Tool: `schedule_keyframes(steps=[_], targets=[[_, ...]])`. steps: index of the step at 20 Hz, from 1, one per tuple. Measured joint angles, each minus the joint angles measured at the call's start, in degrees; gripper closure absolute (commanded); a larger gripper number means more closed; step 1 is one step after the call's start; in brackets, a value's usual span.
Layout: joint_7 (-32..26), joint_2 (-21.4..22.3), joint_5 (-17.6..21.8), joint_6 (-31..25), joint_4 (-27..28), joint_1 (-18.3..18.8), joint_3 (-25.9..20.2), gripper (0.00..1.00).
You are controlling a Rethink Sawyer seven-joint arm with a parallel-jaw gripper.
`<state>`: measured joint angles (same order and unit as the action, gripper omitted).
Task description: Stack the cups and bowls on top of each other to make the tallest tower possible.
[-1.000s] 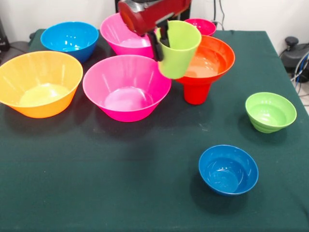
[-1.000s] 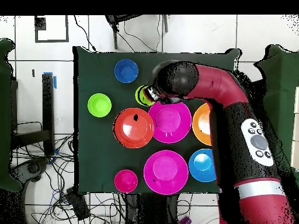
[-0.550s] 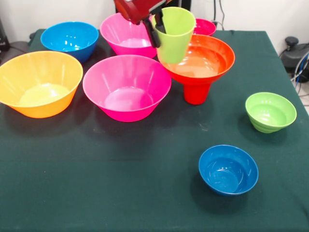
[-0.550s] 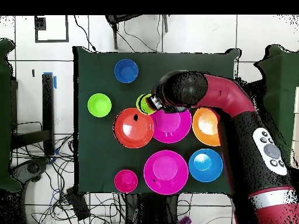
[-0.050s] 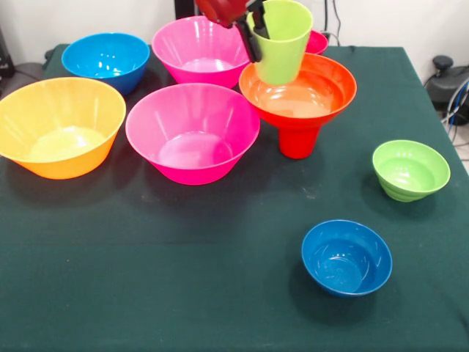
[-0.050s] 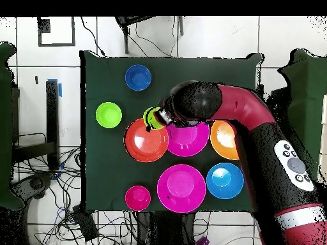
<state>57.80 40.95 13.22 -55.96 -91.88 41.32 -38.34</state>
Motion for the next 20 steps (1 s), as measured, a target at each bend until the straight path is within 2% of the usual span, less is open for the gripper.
schedule_keyframes(steps=[20], targets=[[0.00,-0.23,3.98,-0.01,-0.16,1.37,-5.02,1.00]])
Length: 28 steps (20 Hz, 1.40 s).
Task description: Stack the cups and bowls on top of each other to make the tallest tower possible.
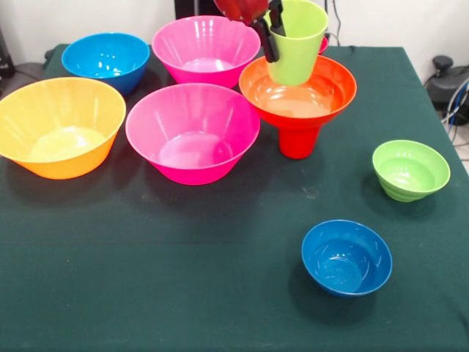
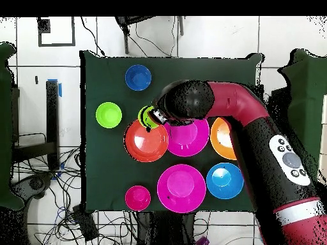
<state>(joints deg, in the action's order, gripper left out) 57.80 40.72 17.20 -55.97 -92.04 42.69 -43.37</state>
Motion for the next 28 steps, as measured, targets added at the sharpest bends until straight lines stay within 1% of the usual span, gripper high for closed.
schedule_keyframes(steps=[6,13,28], targets=[[0.00,-0.07,0.34,0.00,0.00,0.04,-0.41,1.00],[0.00,-0.14,2.08,0.00,0.00,0.15,-0.66,1.00],[0.00,-0.14,2.78,-0.01,0.00,0.15,-0.79,1.00]])
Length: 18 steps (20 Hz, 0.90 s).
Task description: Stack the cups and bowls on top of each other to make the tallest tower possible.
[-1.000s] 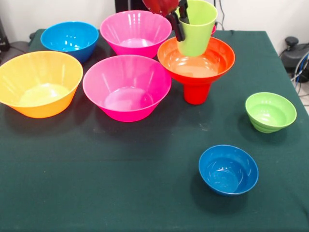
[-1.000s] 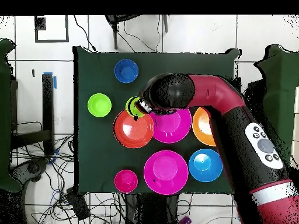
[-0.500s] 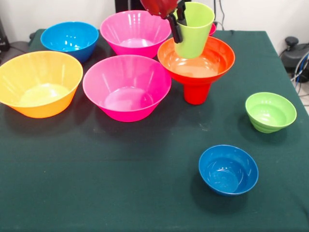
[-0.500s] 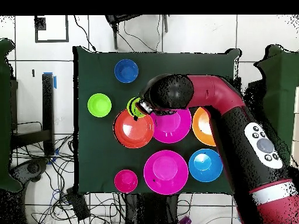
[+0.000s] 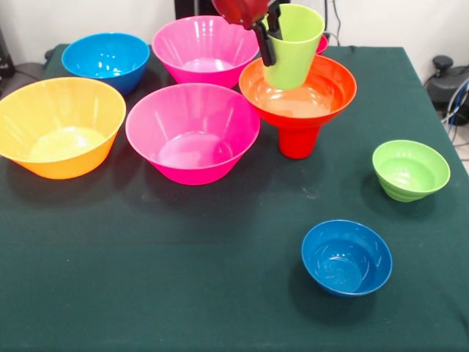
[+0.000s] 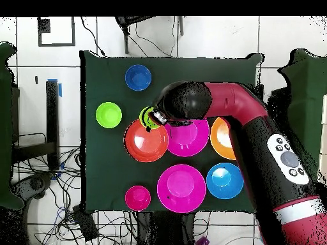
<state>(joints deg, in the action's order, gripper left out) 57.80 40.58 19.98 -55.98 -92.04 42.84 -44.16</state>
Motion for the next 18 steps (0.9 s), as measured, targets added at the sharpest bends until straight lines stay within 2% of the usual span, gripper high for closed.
schedule_keyframes(steps=[18], targets=[[0.00,-0.62,1.37,0.01,0.02,-0.37,-0.03,1.00]])
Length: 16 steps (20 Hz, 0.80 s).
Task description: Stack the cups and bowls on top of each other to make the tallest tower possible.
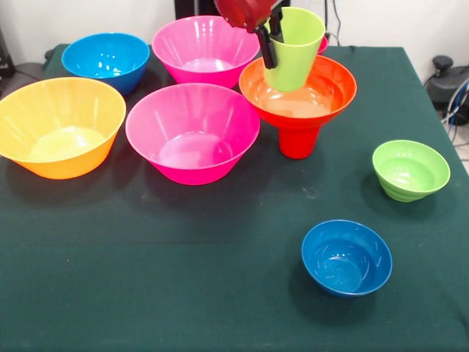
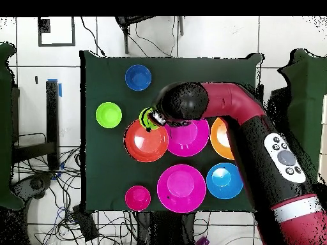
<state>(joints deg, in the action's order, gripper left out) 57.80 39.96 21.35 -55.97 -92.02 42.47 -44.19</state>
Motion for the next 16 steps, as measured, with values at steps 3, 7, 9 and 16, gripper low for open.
schedule_keyframes(steps=[3,7,9,16], targets=[[0.00,-1.05,0.40,0.24,-0.05,0.14,-0.09,1.00],[0.00,-2.33,0.43,1.50,-0.36,1.04,-0.78,1.00],[0.00,-2.53,0.43,1.94,-0.72,1.60,-1.17,1.00],[0.00,-2.80,0.47,4.54,-3.57,4.65,-2.84,1.00]])
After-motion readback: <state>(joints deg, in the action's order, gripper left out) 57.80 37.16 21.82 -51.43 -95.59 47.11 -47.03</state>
